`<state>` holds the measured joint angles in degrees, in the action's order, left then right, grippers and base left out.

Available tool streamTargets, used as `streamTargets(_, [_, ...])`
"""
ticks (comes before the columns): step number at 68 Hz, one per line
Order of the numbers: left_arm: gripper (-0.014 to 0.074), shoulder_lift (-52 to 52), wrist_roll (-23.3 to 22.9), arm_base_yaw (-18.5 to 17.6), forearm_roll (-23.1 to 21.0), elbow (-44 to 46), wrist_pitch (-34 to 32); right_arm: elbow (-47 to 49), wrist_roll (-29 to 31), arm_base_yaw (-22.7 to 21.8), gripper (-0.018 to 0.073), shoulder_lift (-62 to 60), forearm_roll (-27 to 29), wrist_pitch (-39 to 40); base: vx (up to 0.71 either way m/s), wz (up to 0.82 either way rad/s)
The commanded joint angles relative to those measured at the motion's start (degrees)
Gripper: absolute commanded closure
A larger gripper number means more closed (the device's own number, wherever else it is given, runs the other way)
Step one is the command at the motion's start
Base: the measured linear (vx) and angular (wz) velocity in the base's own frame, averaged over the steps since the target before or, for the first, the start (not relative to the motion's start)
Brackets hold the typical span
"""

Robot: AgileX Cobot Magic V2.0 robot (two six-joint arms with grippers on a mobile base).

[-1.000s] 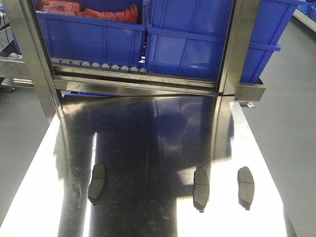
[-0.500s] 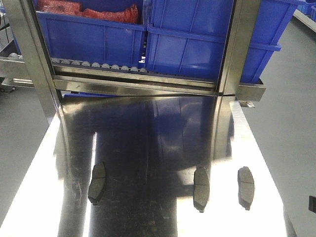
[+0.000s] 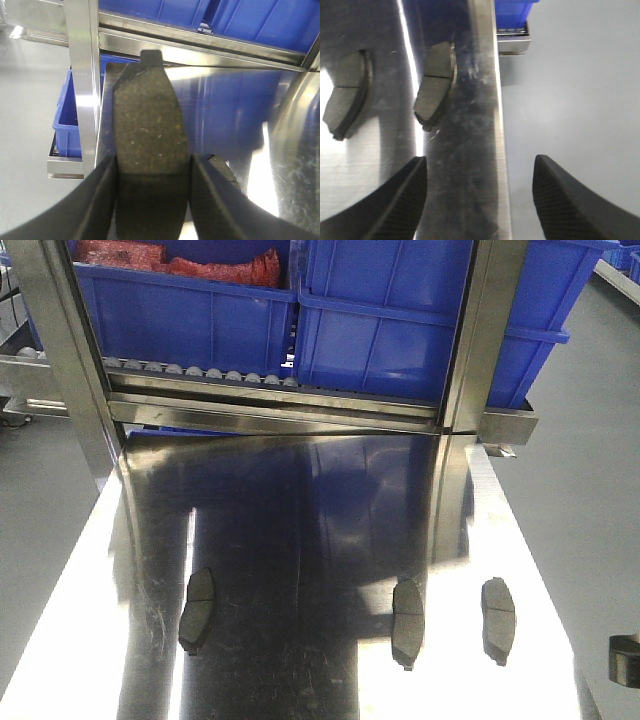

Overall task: Move and align brake pads A on conveyor
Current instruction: 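Close the right gripper on the brake pad at the row's end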

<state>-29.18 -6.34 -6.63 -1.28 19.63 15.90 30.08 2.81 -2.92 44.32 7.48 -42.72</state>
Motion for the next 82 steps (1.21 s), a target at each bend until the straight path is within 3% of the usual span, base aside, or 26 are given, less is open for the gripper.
streamTargets(1, [0.0602, -0.04, -0.55, -0.16, -0.38, 1.60, -5.63, 2.16, 4.06, 0.61, 0.0106, 1.72, 3.85, 3.86, 0.00, 0.00])
streamTargets(14, [0.0602, -0.04, -0.55, -0.16, -0.38, 1.60, -5.63, 7.73, 3.12, 6.25, 0.0106, 10.23, 5.49, 4.29, 0.00, 0.00])
streamTargets(21, [0.0602, -0.04, -0.55, -0.16, -0.38, 1.60, -5.63, 12.05, -2.81, 9.22, 0.0106, 16.94, 3.65, 4.28, 0.00, 0.00])
streamTargets(31, [0.0602, -0.04, -0.55, -0.16, -0.38, 1.60, -5.63, 19.15, -12.08, 11.63, 0.0106, 29.34, -3.95, 2.79, 0.00, 0.00])
streamTargets(42, [0.0602, -0.04, -0.55, -0.16, -0.38, 1.60, -5.63, 26.16, -16.14, 15.07, 0.0106, 40.98, -5.54, 1.06, 0.00, 0.00])
streamTargets(67, [0.0602, -0.04, -0.55, -0.16, -0.38, 1.60, -5.63, 33.38, -20.55, 14.92, 0.0106, 53.98, -5.75, -3.47, 0.00, 0.00])
streamTargets(82, [0.0602, -0.04, -0.55, -0.16, -0.38, 1.60, -5.63, 33.83, -25.35, 14.92, 0.0106, 54.60, -11.33, -4.45, 0.00, 0.00])
